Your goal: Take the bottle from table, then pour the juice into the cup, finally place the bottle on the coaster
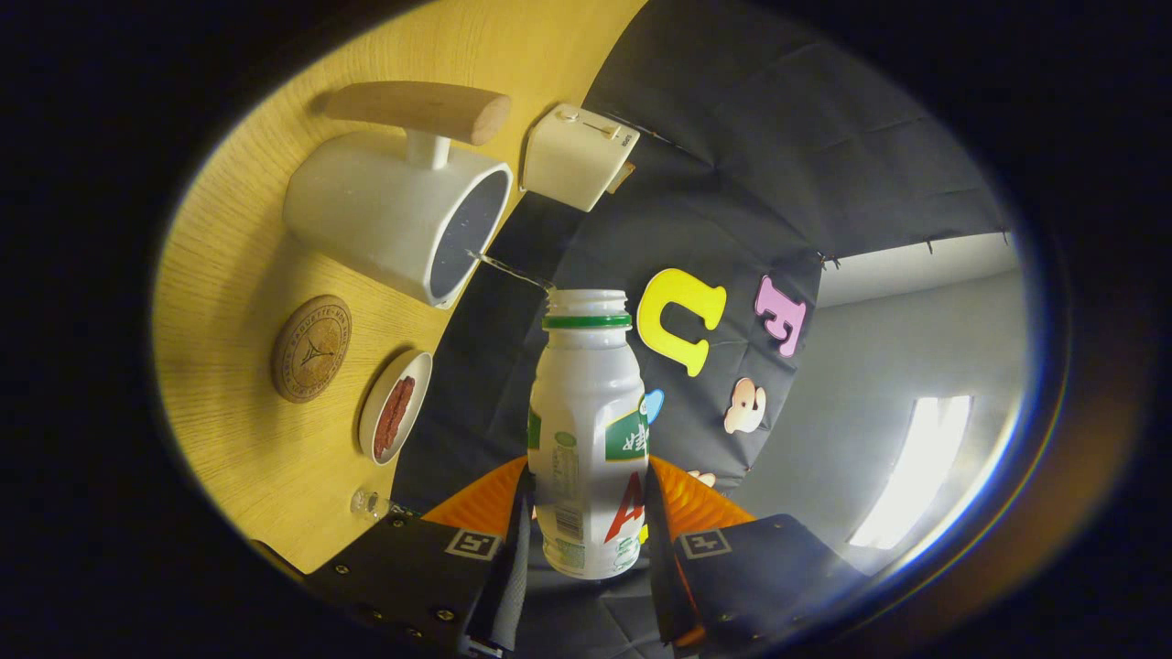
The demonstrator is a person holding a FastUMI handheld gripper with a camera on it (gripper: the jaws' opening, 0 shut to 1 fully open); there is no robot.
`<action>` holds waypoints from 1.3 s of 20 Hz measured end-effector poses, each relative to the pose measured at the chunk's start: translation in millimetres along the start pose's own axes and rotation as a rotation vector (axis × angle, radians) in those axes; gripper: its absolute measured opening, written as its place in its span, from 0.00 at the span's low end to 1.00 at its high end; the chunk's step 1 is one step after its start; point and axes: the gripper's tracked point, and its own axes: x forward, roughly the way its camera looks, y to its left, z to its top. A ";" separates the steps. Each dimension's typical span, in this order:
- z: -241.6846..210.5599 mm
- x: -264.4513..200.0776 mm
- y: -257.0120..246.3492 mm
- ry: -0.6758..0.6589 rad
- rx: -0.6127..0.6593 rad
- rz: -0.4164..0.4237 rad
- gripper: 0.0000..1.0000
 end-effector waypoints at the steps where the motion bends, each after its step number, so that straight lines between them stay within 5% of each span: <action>1: 1.6 -0.1 -0.8 -0.005 -0.010 -0.004 0.56; 26: 21.5 -12.9 8.5 -0.084 -0.218 -0.061 0.56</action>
